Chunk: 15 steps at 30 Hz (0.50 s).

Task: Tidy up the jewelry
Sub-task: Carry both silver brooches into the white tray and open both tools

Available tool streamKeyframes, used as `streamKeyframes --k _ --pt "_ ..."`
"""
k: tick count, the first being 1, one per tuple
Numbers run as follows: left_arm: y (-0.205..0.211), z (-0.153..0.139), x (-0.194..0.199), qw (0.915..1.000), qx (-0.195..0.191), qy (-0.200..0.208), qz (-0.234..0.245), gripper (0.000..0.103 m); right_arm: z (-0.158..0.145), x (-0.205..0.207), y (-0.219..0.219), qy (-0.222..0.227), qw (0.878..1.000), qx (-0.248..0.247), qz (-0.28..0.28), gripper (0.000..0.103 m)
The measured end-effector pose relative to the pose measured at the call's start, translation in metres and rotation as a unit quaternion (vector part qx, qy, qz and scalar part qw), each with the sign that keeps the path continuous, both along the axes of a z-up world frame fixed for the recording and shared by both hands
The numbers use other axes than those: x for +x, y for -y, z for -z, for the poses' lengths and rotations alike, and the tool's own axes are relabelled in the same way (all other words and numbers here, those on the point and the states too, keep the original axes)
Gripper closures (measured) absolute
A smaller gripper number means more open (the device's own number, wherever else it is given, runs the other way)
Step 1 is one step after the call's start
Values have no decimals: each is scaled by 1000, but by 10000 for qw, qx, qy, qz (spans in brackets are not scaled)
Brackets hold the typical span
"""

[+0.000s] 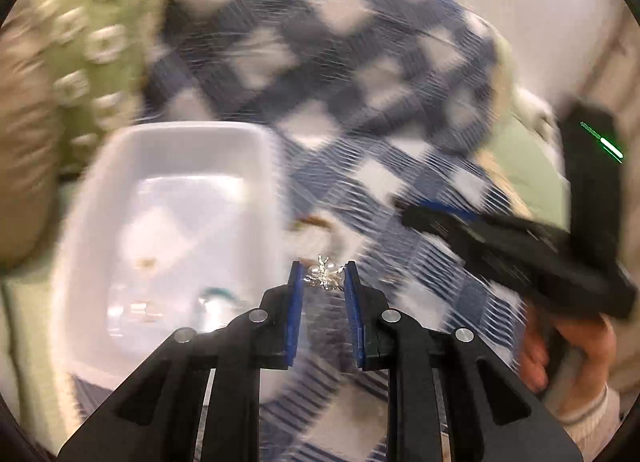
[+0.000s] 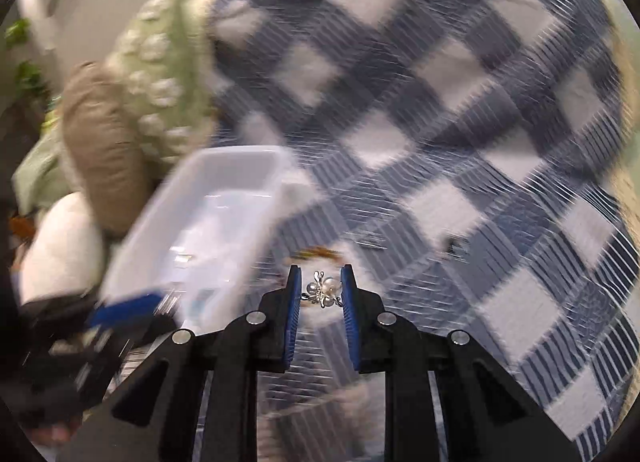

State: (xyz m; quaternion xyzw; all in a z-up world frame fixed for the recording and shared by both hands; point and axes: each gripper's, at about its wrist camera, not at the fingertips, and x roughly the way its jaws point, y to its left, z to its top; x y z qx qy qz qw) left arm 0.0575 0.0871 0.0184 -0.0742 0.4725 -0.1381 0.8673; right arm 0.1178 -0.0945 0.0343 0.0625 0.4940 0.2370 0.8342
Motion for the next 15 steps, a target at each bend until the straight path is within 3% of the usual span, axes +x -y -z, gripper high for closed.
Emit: streamKeyframes --k 3,8,15 --pt "-43 15 14 9988 -2 -210 -440 84 3 -1 -49 47 9990 -211 -401 82" --pt "-86 50 33 9955 252 -610 -674 84 26 4 -121 122 9927 -825 -873 82" --pt "-112 72 46 9928 442 -821 -746 84 56 5 -153 -82 9875 -1165 -1058 82"
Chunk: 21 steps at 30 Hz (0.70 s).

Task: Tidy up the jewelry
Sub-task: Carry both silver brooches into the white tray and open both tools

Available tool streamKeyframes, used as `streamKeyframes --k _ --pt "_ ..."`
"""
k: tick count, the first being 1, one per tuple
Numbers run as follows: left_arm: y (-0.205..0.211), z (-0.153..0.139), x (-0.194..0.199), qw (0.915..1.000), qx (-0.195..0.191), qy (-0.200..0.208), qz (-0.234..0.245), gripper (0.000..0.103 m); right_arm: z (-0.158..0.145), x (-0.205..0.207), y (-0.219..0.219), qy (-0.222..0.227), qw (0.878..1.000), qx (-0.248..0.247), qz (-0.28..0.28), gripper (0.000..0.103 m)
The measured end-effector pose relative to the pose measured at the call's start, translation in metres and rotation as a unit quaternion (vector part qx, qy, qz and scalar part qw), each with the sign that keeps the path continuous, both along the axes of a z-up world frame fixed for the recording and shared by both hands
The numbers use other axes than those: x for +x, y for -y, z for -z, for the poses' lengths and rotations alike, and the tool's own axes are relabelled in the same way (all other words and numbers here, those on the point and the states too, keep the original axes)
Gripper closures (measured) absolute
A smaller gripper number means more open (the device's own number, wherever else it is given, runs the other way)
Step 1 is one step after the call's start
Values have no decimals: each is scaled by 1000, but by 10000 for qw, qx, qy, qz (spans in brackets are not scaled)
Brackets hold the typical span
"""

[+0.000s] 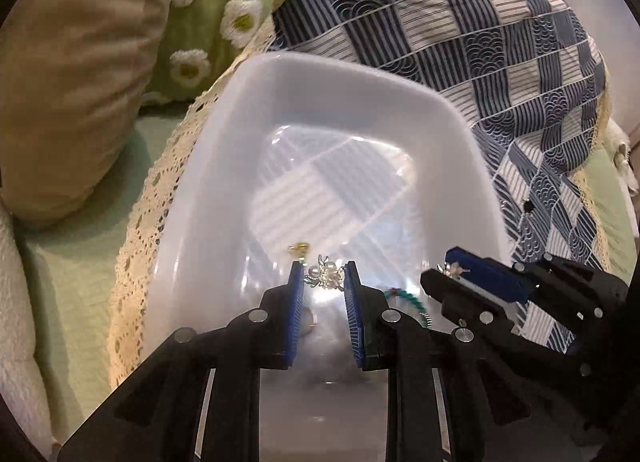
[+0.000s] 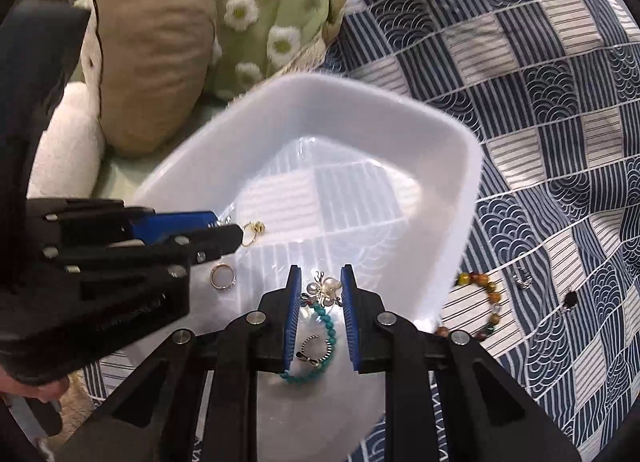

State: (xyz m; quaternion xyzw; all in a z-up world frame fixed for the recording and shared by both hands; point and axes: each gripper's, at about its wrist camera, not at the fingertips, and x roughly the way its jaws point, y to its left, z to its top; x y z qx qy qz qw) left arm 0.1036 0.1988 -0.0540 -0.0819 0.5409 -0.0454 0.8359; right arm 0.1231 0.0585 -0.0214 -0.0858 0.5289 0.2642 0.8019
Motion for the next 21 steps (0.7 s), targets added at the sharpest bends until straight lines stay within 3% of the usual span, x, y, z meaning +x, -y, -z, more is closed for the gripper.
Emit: streamKeyframes --k 14,21 --pt "3 8 2 9996 138 -230 -72 82 4 -2 4 -18 10000 -47 -1 82" --pt "2 -7 -2 9999 24 -13 -164 72 1 -3 4 -6 10000 -61 -26 81"
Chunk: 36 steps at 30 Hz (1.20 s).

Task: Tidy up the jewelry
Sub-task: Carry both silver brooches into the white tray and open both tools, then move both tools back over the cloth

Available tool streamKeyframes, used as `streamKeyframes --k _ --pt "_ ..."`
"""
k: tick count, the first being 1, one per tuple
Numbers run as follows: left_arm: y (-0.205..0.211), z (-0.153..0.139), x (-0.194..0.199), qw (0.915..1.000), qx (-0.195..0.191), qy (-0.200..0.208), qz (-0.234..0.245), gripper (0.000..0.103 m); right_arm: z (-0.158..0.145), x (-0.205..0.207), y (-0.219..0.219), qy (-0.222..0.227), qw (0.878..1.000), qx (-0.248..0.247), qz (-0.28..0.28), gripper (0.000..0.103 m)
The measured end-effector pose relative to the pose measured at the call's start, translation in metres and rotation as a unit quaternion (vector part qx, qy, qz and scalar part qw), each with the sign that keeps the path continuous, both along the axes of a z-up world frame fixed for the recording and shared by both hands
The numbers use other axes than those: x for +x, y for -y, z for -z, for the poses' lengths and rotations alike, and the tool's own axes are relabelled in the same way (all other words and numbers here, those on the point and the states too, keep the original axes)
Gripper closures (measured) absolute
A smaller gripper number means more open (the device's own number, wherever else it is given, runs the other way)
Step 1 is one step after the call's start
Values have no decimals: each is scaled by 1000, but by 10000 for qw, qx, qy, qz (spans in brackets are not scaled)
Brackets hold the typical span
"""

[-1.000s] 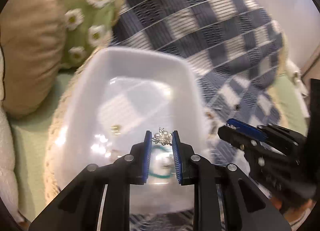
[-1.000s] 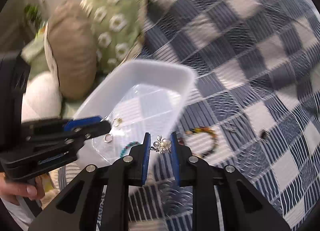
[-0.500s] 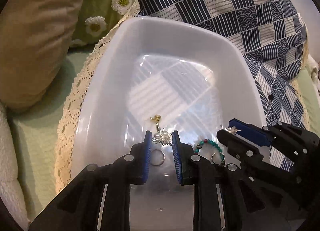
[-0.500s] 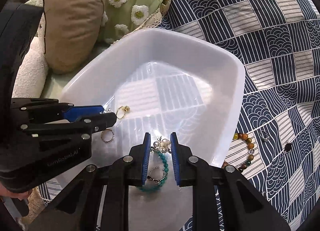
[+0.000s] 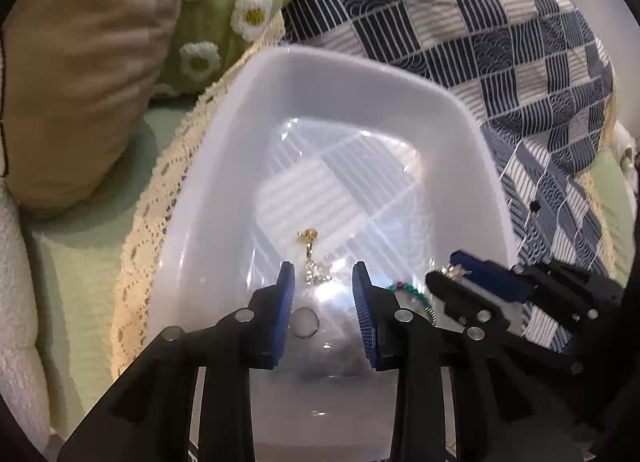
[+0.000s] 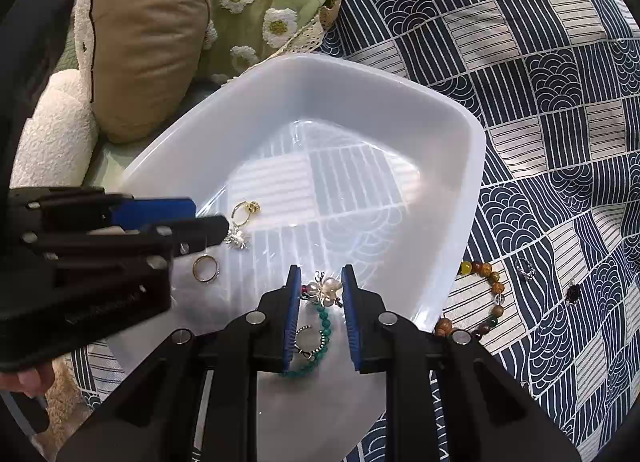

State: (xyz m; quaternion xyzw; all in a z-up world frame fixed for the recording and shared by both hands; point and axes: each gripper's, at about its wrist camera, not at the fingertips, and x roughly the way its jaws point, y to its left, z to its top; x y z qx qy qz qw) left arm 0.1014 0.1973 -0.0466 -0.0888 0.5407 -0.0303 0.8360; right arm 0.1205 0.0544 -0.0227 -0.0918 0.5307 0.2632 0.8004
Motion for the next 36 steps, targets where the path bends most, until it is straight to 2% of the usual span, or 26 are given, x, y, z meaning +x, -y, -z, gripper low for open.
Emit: streamKeyframes --k 1,5,6,7,11,14,16,17,19,22,25,28,32,36 --pt "-2 -3 -1 10000 -8 38 -68 69 -1 0 1 -25 10000 25 23 81" --pt "-7 -8 -6 9998 -40 92 -190 68 -6 1 3 -16 10000 42 72 80" --pt "-7 -10 -8 9998 -53 108 -182 68 -7 2 4 -9 10000 41 79 74" --pt "-8 -12 -10 9997 -77 143 -180 68 -9 2 5 0 9999 59 86 73" --pt "-11 -21 -16 9993 -140 265 -222 61 -28 4 17 30 9995 255 201 72" --pt "-7 -33 -24 9986 -261 423 -189 61 -49 5 36 104 9988 362 322 72" --pt "2 -44 -31 9974 -389 598 -26 51 -62 7 55 173 9978 430 478 62" --pt "5 -48 -33 9969 -427 666 48 47 -69 7 70 238 9968 447 621 53" --pt "20 -58 -40 9948 -470 851 293 42 -79 6 105 370 9943 396 916 50" --pt "49 -66 -47 9921 -476 959 649 39 -78 6 144 365 9920 202 1191 47" --pt "80 -69 -52 9884 -570 990 998 28 -69 9 185 395 9871 -107 1549 40" --pt "114 -69 -54 9846 -566 1008 1309 27 -56 11 219 364 9809 -504 1841 39" --pt "158 -63 -48 9803 -459 926 1681 27 -36 12 256 109 9763 -519 2098 39" --pt "188 -49 -34 9801 -375 747 1800 27 -26 17 264 -33 9736 -521 2223 39"
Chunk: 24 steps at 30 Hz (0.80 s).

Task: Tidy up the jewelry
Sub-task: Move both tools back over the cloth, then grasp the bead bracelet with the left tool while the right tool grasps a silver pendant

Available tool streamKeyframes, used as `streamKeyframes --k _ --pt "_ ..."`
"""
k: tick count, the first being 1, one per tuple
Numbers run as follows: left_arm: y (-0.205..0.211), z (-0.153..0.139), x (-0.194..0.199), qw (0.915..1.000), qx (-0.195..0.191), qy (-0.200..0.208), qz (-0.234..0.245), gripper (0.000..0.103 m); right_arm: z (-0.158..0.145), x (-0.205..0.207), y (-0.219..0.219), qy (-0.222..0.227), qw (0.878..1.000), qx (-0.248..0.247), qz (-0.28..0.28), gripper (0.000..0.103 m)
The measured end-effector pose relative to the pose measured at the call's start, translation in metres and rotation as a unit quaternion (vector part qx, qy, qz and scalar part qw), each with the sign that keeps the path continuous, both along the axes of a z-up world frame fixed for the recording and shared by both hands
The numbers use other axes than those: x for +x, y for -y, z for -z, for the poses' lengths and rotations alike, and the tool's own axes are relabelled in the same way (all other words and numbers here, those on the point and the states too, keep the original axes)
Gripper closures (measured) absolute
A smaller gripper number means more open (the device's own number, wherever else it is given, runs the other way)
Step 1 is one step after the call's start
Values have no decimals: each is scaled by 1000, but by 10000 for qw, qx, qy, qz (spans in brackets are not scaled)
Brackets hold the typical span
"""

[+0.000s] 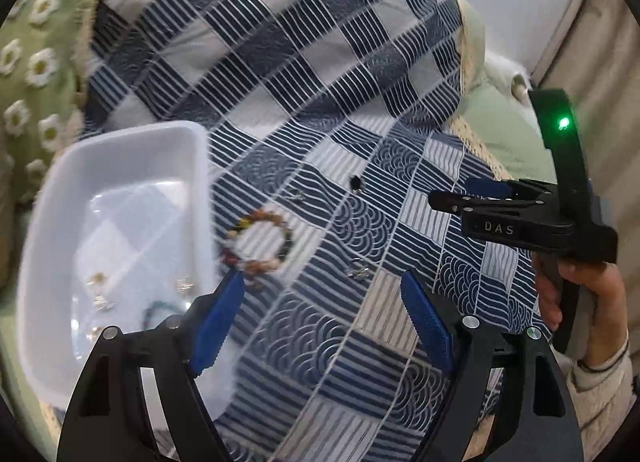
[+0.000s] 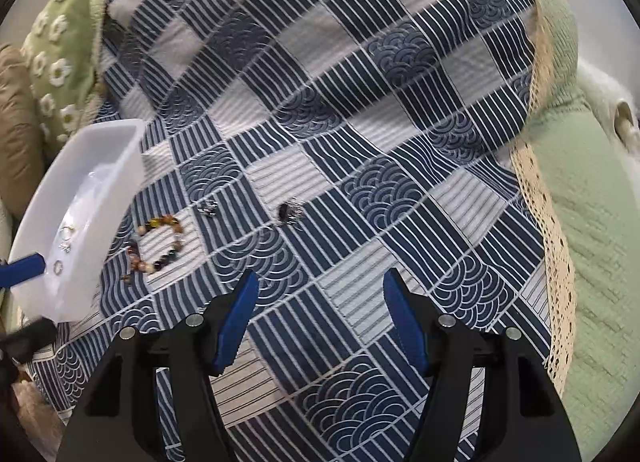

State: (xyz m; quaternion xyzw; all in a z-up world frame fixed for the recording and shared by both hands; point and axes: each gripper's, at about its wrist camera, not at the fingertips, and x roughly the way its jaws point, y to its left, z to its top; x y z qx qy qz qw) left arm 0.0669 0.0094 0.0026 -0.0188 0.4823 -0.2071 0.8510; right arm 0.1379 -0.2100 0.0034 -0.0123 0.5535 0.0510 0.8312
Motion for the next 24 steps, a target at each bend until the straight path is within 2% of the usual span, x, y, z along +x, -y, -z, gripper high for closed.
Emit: streamKeyframes --k 4,7,9,13,20,24 --pt "22 12 19 10000 3 -99 -4 27 2 1 -3 -85 9997 213 2 39" --pt "33 26 38 9997 185 -122 -94 27 2 0 -3 -94 9999 143 -16 39" --pt "35 34 47 9994 242 -211 -133 30 3 1 1 -111 9998 122 63 38" --pt "30 58 65 9979 117 -587 -247 33 4 5 14 -171 9989 305 296 36" --pt "36 86 82 9962 268 -769 -324 37 6 5 21 -241 9981 411 393 35" --pt "38 98 88 9942 334 -934 -407 47 7 6 22 -265 9979 434 409 35"
